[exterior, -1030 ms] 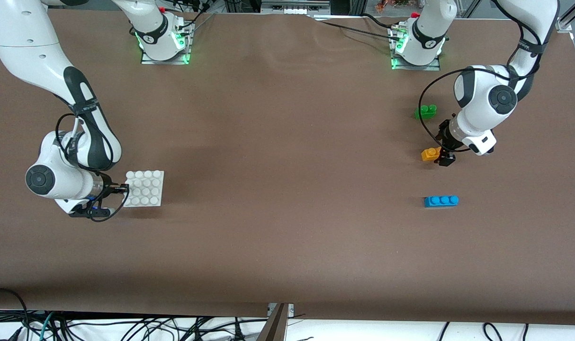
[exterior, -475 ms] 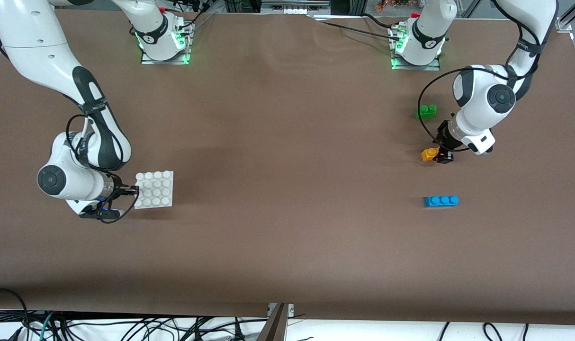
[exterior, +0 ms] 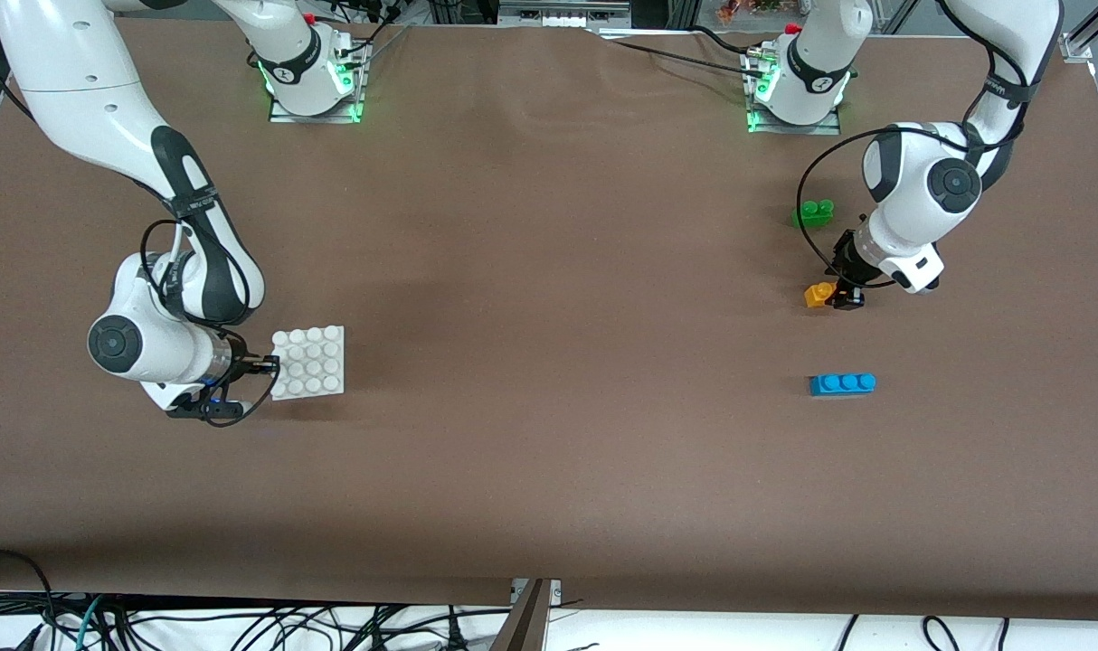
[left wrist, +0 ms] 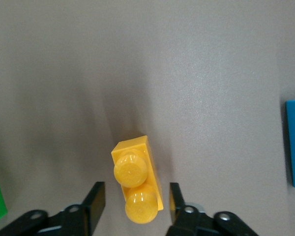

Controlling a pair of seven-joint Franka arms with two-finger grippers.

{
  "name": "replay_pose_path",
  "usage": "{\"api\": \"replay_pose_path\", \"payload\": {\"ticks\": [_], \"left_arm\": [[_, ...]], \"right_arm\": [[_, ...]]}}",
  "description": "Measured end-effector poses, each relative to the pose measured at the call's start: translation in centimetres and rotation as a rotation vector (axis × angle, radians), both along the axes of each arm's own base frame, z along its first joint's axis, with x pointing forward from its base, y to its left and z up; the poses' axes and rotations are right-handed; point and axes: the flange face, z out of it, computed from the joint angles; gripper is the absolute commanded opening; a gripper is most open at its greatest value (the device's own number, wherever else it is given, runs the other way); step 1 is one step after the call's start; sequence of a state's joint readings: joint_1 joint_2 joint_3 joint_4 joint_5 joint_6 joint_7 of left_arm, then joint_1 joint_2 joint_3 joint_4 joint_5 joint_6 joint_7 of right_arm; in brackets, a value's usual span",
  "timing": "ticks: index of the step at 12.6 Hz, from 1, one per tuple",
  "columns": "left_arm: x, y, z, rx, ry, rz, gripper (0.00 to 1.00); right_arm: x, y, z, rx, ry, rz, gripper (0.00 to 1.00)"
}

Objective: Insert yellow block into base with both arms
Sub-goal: 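Grasp the white base with the right gripper while the left gripper grasps the yellow brick, then slide the white base inward with the right gripper while the left gripper lifts the brick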

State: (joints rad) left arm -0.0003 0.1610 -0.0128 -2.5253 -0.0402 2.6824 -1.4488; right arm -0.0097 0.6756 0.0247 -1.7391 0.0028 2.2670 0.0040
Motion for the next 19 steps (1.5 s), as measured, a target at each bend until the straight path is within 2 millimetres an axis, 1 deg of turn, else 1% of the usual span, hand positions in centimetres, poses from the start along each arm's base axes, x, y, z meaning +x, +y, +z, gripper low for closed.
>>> {"api": "replay_pose_path", "payload": {"ticks": [2, 5, 7, 8, 9, 11, 12, 16, 19], "left_arm": [[-0.2, 0.0, -0.2, 0.0, 0.003, 0.0, 0.48], [-0.4, -0.1, -0.4, 0.004, 0.007, -0.01, 0.37], [-0.4, -0.2, -0.4, 0.005, 0.007, -0.014, 0.23], [-0.4, -0.2, -0.5, 0.005, 0.008, -0.015, 0.14], [-0.4, -0.2, -0.4, 0.006, 0.006, -0.016, 0.08], [-0.4, -0.2, -0.4, 0.006, 0.006, -0.016, 0.0], [-0.4, -0.2, -0.4, 0.006, 0.005, -0.016, 0.0], [-0.3, -0.2, -0.2, 0.006, 0.0, -0.018, 0.0], [-0.1, -0.3, 0.6, 0.007, -0.007, -0.022, 0.0]], "right_arm": [[0.0, 0.7, 0.0, -0.001, 0.0, 0.012, 0.13], [0.0, 1.2, 0.0, -0.009, 0.0, 0.022, 0.13], [0.0, 1.6, 0.0, -0.012, 0.0, 0.025, 0.13], [-0.1, 2.2, 0.0, -0.013, 0.0, 0.026, 0.13], [-0.1, 3.0, 0.0, -0.014, -0.001, 0.03, 0.13], [-0.2, 5.0, 0.0, -0.014, -0.006, 0.047, 0.13], [-0.3, 5.8, 0.0, -0.014, -0.009, 0.056, 0.13], [-0.4, 8.0, 0.0, -0.009, -0.021, 0.061, 0.13], [-0.4, 8.6, 0.1, -0.03, -0.025, 0.045, 0.13]]}}
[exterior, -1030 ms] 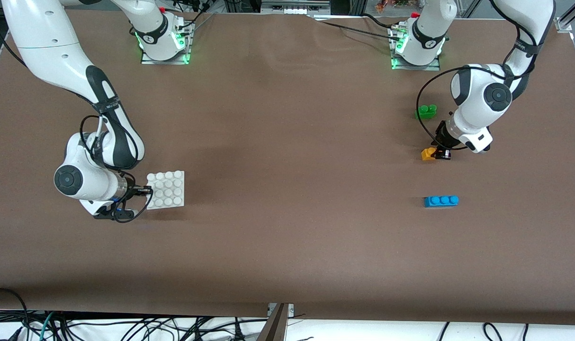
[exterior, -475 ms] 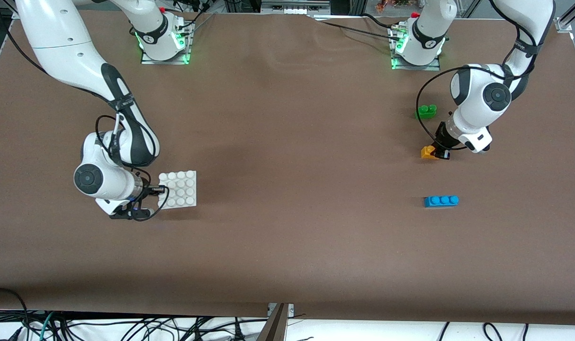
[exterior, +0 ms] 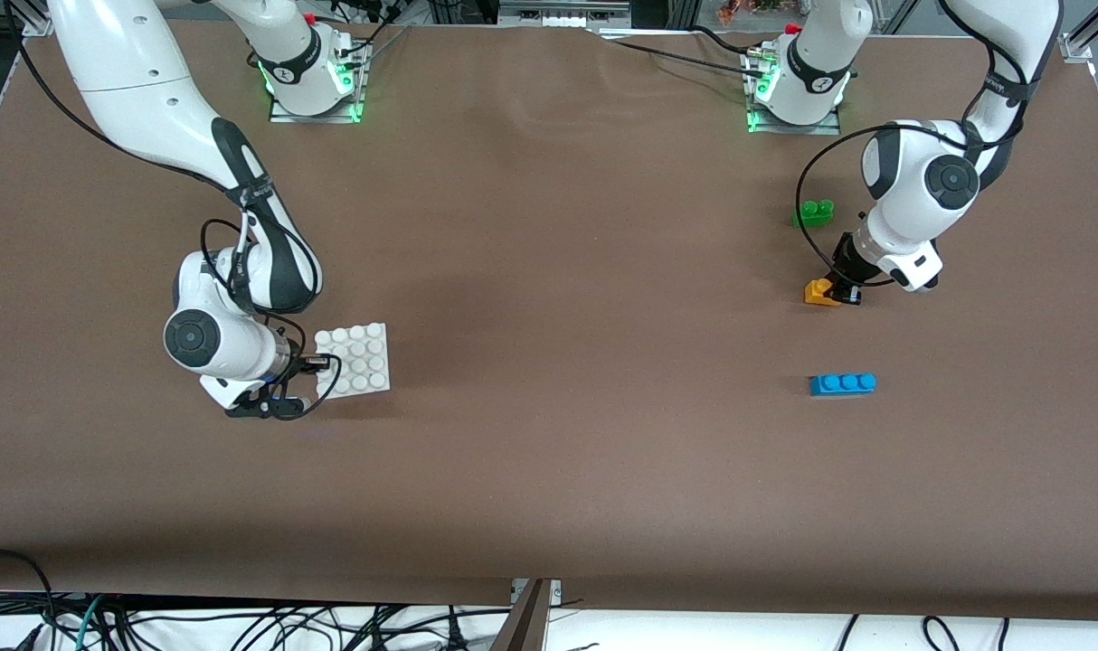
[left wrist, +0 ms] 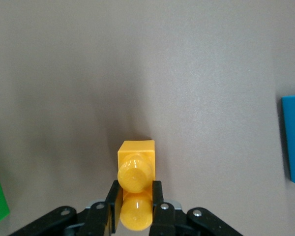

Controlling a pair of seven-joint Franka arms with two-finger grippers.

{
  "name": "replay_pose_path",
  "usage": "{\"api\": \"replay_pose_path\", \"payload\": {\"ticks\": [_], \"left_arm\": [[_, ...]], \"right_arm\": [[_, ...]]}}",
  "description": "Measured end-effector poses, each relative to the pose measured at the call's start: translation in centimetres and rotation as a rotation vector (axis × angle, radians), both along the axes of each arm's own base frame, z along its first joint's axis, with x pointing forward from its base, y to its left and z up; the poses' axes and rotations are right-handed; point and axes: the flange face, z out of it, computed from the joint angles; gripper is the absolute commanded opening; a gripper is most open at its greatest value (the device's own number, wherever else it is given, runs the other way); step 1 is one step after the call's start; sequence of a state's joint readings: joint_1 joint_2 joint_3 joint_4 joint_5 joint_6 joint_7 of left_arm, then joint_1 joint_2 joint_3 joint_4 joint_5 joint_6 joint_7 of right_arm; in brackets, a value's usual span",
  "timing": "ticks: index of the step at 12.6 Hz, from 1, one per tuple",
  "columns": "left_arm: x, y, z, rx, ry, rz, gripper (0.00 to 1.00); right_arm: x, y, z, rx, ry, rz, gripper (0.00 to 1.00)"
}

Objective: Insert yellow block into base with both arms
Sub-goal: 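Slide the white base inward with the right gripper while the left gripper lifts the brick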

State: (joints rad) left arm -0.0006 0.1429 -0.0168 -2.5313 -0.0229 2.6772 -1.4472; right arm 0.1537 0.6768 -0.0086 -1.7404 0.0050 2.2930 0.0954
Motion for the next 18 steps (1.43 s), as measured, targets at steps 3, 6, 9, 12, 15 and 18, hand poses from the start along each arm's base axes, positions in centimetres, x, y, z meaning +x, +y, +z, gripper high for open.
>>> {"api": "replay_pose_path", "payload": {"ticks": [3, 6, 9, 12, 15, 18], "left_arm": [[0.8, -0.1, 1.6, 0.001, -0.013, -0.006, 0.0], [3.0, -1.1, 4.2, -0.002, 0.018, -0.022, 0.0], [6.5, -2.6, 8.9, -0.005, 0.059, -0.011, 0.0], [8.5, -5.5, 11.8, -0.007, 0.091, 0.011, 0.0], [9.5, -8.5, 13.1, -0.009, 0.1, 0.038, 0.0], [9.9, -11.4, 14.6, -0.003, 0.116, 0.048, 0.0]], "right_arm": [[-0.3, 2.6, 0.0, 0.001, -0.018, 0.011, 0.13], [-0.4, 3.5, 0.0, 0.0, -0.025, 0.021, 0.13], [-0.4, 4.0, 0.0, -0.002, -0.028, 0.011, 0.13], [-0.9, 6.8, 0.0, 0.004, -0.04, 0.028, 0.13], [-1.4, 8.7, 0.0, 0.004, -0.046, 0.031, 0.13], [-1.9, 10.8, 0.0, 0.006, -0.055, 0.028, 0.13]]}}
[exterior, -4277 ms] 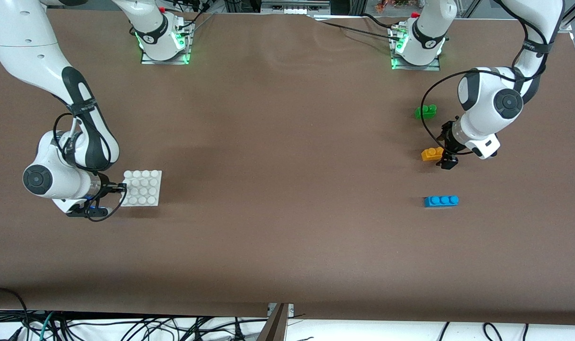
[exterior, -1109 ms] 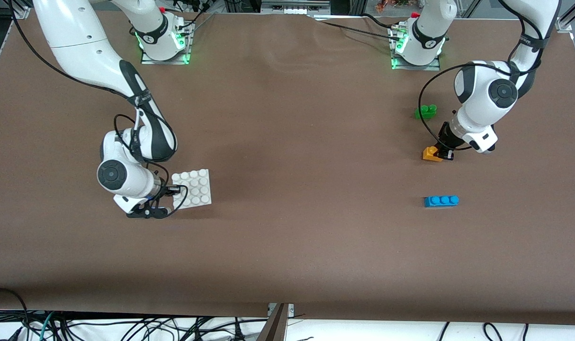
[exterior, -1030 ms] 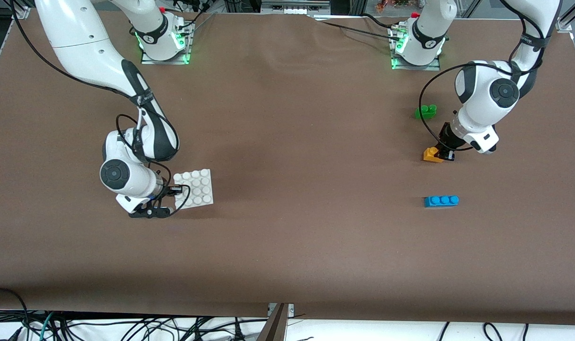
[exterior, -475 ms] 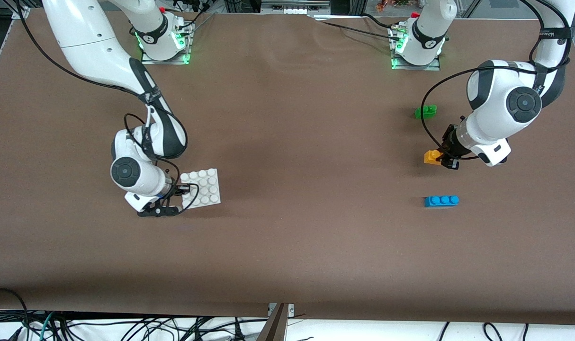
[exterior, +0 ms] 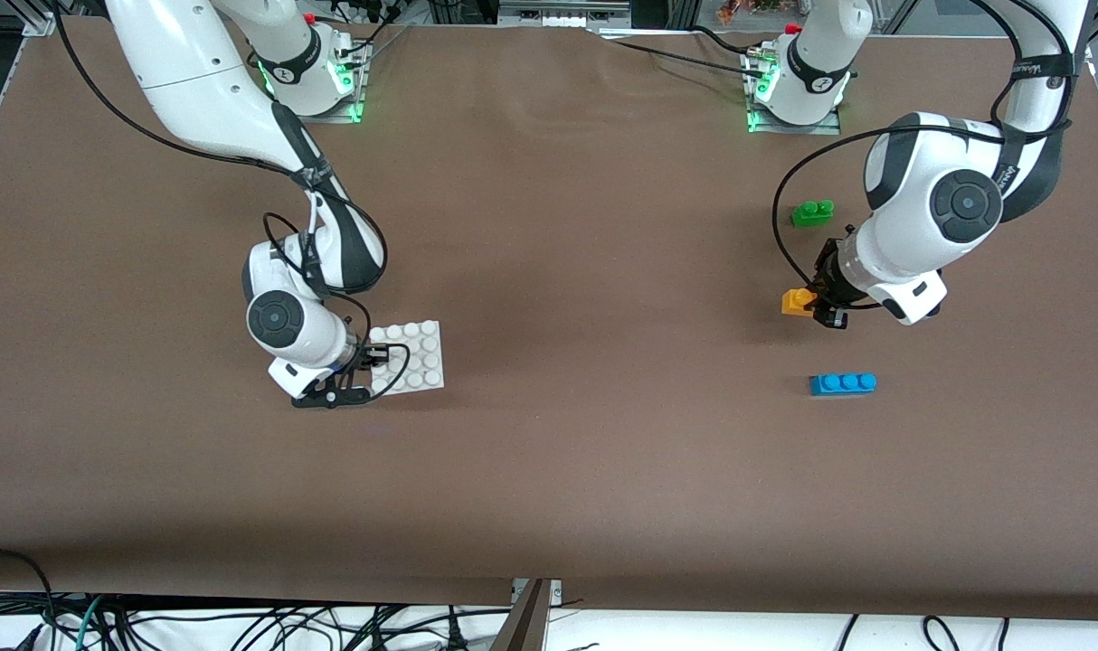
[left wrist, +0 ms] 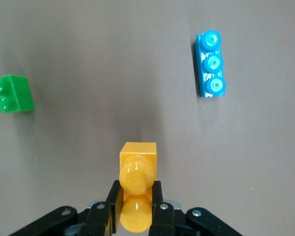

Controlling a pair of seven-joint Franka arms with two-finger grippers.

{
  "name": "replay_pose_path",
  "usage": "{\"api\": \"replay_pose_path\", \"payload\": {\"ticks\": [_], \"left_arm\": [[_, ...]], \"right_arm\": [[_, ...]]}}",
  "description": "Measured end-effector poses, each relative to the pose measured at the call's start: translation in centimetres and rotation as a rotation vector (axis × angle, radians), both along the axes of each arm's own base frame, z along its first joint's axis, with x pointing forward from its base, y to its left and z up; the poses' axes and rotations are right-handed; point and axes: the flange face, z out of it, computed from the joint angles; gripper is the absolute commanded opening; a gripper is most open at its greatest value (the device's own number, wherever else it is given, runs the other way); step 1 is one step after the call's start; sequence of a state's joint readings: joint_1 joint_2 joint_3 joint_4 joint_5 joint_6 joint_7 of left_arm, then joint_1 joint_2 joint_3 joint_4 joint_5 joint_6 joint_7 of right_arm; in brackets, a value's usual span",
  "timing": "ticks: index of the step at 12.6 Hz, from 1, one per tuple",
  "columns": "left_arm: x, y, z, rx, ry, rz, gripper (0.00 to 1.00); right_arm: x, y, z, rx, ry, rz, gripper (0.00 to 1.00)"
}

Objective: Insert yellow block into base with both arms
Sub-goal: 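Slide the white base inward with the right gripper while the left gripper lifts the brick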

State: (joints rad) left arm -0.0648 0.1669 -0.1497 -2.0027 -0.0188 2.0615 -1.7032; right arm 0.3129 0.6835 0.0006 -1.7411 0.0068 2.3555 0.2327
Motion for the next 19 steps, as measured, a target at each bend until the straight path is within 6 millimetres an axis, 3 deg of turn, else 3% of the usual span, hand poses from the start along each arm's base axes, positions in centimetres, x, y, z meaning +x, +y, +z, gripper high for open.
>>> {"api": "replay_pose_path", "payload": {"ticks": [7, 12, 19], "left_arm": [[1.0, -7.9, 3.3, 0.013, 0.019, 0.051, 0.0], [0.5, -14.6, 2.8, 0.002, 0.03, 0.073, 0.0], [-0.8, -21.7, 3.6, -0.069, 0.044, 0.077, 0.0]], "right_arm": [[-1.2, 4.0, 0.0, 0.008, -0.023, 0.014, 0.13], [-2.8, 9.2, 0.0, 0.009, -0.037, -0.042, 0.12], [-4.1, 13.7, 0.0, 0.018, -0.06, -0.086, 0.12]]}}
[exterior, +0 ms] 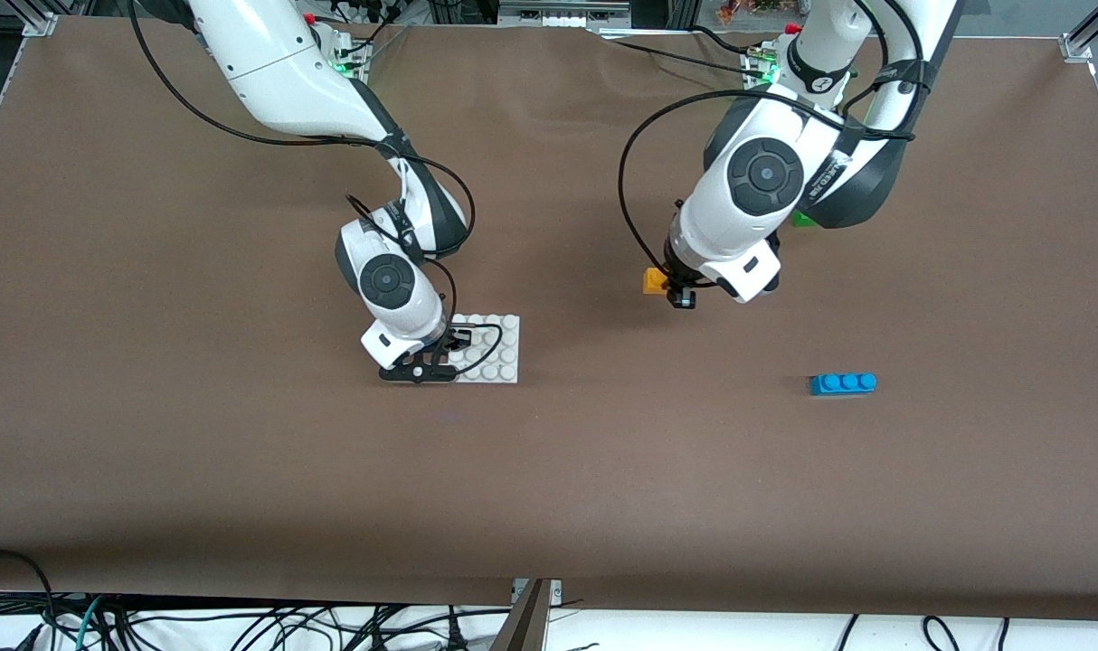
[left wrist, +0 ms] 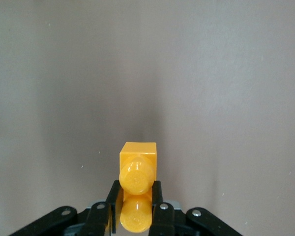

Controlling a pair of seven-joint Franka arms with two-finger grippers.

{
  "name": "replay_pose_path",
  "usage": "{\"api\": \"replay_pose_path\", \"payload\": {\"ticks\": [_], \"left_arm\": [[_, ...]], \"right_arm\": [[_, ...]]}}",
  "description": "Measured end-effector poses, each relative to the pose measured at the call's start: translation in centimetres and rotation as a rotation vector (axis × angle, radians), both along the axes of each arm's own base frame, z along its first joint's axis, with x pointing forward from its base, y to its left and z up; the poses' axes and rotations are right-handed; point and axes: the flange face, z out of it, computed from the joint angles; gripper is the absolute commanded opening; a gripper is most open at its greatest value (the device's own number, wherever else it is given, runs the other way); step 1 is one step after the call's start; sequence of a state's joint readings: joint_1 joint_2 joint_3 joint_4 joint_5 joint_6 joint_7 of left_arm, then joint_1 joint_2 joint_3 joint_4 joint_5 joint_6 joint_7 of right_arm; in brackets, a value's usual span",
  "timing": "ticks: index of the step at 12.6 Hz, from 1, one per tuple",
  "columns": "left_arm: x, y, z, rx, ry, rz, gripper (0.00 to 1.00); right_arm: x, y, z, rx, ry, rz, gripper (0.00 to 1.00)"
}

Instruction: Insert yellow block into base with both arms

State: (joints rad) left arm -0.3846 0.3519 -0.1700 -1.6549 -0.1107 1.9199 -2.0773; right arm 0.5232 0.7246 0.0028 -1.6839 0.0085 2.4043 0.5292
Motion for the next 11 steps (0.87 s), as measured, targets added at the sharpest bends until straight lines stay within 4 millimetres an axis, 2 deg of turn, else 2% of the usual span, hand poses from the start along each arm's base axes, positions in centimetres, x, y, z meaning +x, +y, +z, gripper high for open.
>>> {"api": "replay_pose_path", "payload": {"ticks": [2, 3, 6, 11], "left_arm": [[0.7, -1.0, 0.1, -0.013, -0.008, -0.005, 0.0], [1.3, -0.8, 0.1, -0.014, -0.009, 0.001, 0.0], [3.2, 1.9, 0.3, -0.011, -0.002, -0.003, 0.0], [5.6, 7.1, -0.9, -0.016, 0.018, -0.029, 0.0]], "right_arm": [[-0.4, 1.7, 0.0, 0.004, -0.008, -0.01, 0.12], [-0.6, 2.7, 0.0, 0.008, -0.012, -0.018, 0.12], [-1.4, 6.3, 0.0, 0.022, -0.03, -0.036, 0.12], [-1.5, 6.7, 0.0, 0.019, -0.032, -0.044, 0.12]]}}
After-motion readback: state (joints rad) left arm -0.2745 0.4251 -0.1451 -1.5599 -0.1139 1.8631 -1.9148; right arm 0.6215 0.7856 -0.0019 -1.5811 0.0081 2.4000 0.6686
